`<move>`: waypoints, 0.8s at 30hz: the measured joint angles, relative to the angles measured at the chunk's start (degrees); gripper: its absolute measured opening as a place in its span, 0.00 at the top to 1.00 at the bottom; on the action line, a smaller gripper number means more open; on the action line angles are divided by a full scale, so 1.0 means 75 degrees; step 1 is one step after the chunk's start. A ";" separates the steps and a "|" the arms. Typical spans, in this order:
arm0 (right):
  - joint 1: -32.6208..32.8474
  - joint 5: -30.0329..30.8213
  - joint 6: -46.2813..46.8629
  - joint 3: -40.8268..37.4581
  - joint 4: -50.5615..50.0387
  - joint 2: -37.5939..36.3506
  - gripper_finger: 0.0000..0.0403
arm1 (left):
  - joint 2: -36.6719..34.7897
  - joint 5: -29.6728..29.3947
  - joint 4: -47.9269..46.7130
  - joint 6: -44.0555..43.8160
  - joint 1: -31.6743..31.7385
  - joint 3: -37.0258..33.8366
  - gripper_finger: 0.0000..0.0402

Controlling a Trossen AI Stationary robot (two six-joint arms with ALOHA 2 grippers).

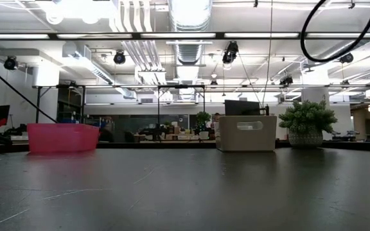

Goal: Pick and place medicine bottles into bin by pill shape (circle, oval)
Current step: Put the blue capsule bottle into the white bin

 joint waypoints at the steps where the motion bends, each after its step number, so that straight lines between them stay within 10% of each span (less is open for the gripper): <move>1: 0.0012 -0.0002 0.0005 -0.0056 0.0099 0.0000 0.21 | 0.0000 0.0000 0.0000 0.0000 0.0002 0.0000 0.72; 24: 0.0300 -0.0034 0.0602 -0.1565 0.1947 0.0000 0.24 | -0.0003 0.0000 -0.0017 0.0003 0.0002 -0.0023 0.72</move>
